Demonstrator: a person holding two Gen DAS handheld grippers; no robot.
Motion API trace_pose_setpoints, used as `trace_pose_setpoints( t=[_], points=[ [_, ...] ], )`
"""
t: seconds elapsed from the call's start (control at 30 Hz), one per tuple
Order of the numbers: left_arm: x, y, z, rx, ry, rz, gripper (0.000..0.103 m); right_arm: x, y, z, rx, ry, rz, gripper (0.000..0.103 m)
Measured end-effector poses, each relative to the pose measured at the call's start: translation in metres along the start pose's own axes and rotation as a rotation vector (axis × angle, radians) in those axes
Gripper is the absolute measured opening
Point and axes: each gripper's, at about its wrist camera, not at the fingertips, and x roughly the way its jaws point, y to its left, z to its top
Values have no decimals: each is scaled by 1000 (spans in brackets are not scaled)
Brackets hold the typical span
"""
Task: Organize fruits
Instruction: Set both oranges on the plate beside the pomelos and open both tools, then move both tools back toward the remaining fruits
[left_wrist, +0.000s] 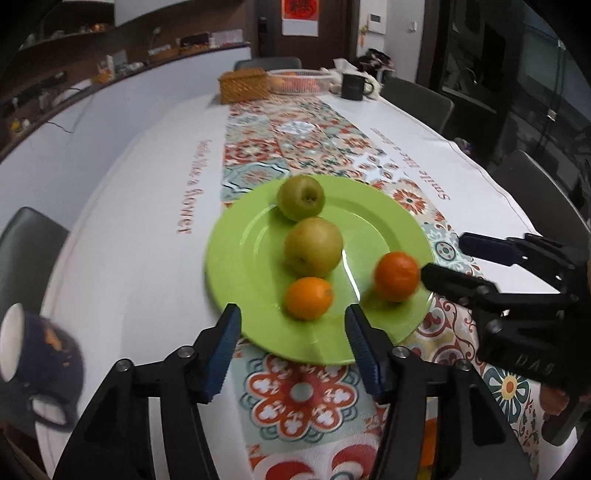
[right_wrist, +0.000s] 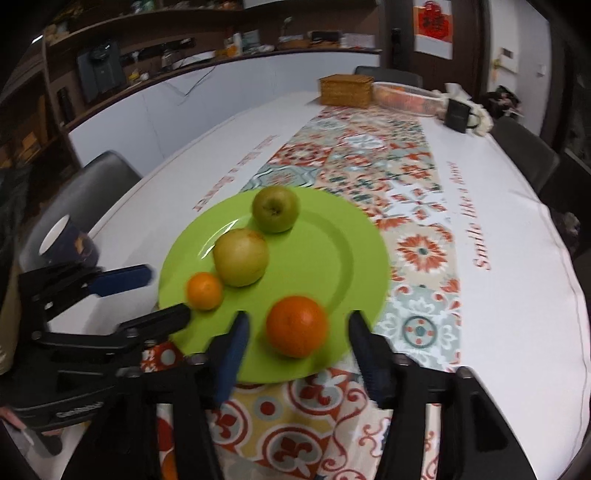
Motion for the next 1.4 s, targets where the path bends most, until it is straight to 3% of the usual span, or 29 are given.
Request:
trace_pose_setpoints(
  t=[0.13, 0.2, 0.3, 0.73, 1.03, 1.4],
  points=[
    [-25, 0, -8, -9, -34, 34, 63, -24, -2, -8, 14, -40, -51, 59],
    [-42, -3, -12, -6, -66, 55, 67, -38, -1, -12, 16, -61, -63, 68],
    [-65, -10, -19, 5, -103, 71, 72, -61, 3, -21, 2, -100, -73, 68],
    [-145, -30, -54, 12, -204, 118, 84, -134, 25, -55, -33, -195, -13, 73],
    [-162, -40, -87, -10, -177, 132, 87, -149, 37, -80, -94, -176, 21, 72],
    [-155, -46, -128, -18, -81, 129, 87, -140, 53, -114, -176, -79, 62, 73]
  ],
)
